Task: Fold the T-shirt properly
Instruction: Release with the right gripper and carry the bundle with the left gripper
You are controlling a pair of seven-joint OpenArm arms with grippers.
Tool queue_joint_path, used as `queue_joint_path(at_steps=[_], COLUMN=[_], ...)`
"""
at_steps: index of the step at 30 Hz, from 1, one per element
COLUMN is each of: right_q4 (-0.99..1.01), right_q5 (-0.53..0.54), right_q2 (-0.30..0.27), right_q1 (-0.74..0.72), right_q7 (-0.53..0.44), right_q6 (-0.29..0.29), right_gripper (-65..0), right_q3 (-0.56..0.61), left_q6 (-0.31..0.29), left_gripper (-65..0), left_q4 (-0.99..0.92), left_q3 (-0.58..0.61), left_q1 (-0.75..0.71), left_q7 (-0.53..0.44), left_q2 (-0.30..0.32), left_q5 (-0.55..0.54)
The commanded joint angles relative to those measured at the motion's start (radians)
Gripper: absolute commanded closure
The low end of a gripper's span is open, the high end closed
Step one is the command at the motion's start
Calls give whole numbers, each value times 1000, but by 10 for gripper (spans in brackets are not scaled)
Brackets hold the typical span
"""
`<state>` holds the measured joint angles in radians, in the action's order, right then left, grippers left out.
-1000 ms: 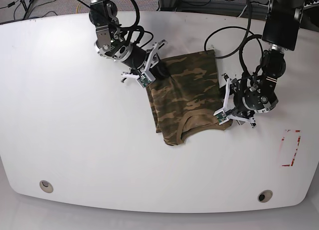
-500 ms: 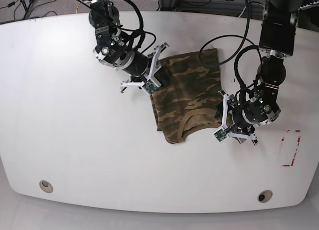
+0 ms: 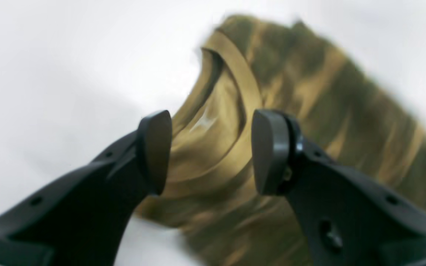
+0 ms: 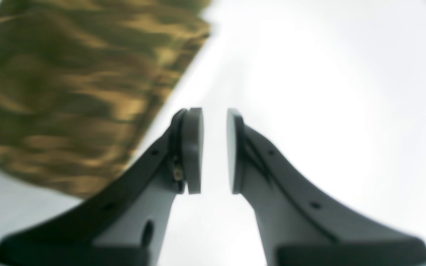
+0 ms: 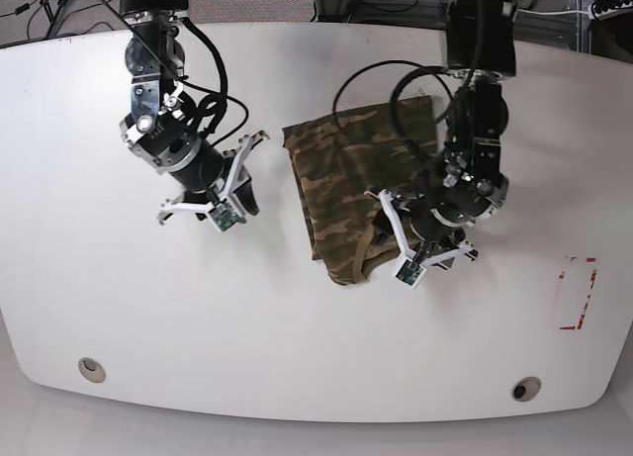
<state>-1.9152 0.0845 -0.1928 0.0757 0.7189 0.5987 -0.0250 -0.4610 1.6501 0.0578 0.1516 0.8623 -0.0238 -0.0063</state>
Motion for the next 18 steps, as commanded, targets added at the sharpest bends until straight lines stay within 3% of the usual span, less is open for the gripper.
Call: queue_joint_path(at_steps=[1, 4, 10, 12, 15, 18], right_q4=[-22, -22, -17, -16, -16, -16], right_q5=[16, 16, 16, 16, 16, 16], right_q2=[-21, -35, -41, -41, -40, -37], right_q1=[-20, -27, -32, -32, -30, -29], right_q7=[-17, -17, -17, -17, -17, -17], right_q6=[0, 0, 0, 0, 0, 2], right_gripper=[-108, -108, -108, -108, -108, -108], right_q3=[-22, -40, -65, -72, -71, -71], left_q6=[95, 195, 497, 569, 638, 647], left_gripper=[-331, -331, -332, -332, -332, -332], left_q4=[37, 43, 17, -4, -55, -132], left_q3=[20, 57, 161, 204, 250, 250], left_q1=[-37, -94, -208, -232, -260, -267], left_q7=[-107, -185, -335, -360, -377, -383], left_q2=[-71, -104, -133, -133, -133, -133], left_q5=[13, 44, 114, 122, 122, 121])
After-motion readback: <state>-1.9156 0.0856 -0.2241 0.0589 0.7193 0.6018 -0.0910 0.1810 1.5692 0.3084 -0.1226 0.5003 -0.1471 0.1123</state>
